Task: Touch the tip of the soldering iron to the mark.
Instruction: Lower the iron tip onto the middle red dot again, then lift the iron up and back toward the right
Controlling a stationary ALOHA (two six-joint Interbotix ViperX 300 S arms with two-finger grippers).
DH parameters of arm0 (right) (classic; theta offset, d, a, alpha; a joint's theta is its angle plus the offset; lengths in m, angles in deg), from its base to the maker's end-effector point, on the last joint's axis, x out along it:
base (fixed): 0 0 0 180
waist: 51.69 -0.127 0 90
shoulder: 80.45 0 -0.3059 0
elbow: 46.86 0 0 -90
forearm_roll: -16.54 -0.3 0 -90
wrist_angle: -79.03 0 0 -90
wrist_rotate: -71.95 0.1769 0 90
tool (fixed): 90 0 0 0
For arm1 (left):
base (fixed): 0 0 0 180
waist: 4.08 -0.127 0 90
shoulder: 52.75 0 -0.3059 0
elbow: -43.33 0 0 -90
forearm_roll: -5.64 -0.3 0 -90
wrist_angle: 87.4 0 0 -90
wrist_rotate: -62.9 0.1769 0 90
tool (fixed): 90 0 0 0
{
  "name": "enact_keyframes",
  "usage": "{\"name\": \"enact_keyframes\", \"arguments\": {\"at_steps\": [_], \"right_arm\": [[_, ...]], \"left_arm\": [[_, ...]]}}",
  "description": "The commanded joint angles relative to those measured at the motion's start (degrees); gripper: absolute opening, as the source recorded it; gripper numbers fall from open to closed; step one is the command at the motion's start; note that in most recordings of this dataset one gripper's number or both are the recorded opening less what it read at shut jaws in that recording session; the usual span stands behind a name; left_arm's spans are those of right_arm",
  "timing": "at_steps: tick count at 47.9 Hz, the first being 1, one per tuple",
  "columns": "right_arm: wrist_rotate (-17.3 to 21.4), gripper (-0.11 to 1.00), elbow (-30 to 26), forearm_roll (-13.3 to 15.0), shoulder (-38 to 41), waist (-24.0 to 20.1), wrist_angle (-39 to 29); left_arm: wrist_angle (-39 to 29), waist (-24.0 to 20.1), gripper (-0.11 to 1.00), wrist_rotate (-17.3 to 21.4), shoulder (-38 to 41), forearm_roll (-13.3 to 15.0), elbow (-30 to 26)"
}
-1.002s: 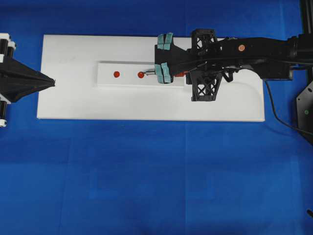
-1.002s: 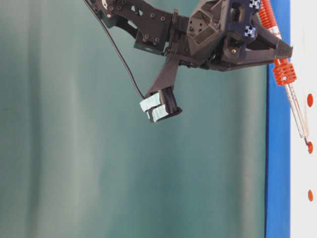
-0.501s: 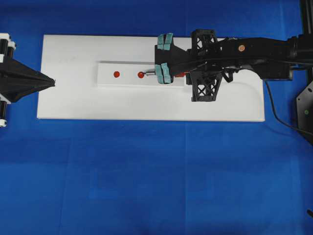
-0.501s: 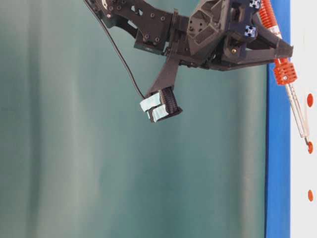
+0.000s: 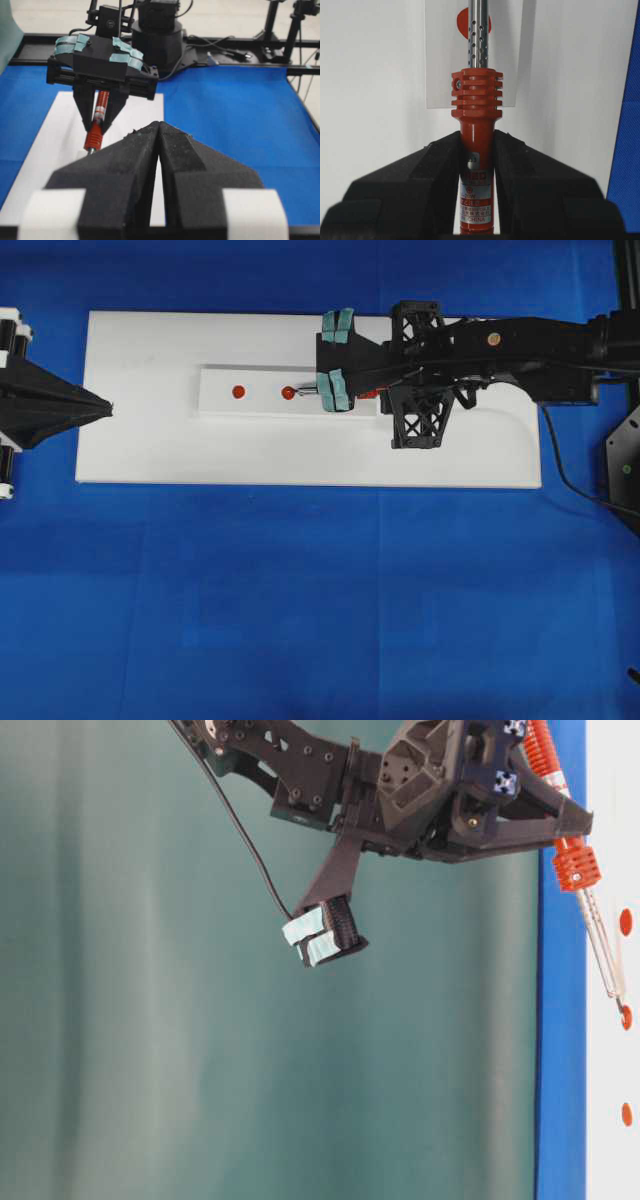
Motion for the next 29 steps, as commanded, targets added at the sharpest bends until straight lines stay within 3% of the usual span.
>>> {"name": "enact_keyframes", "arguments": {"at_steps": [1,29], "right_arm": [[-0.1,0.06,-1.0,-0.1,-0.7,-0.1,0.3],[0.0,0.06,-3.3,0.3,-4.2,-0.1,-4.0]], "left_arm": [[0.4,0.2,0.00,-0.1,0.4,-0.1,-0.6],[0.4,0.2,0.00,-0.1,0.1,-0.1,-0.7]]}}
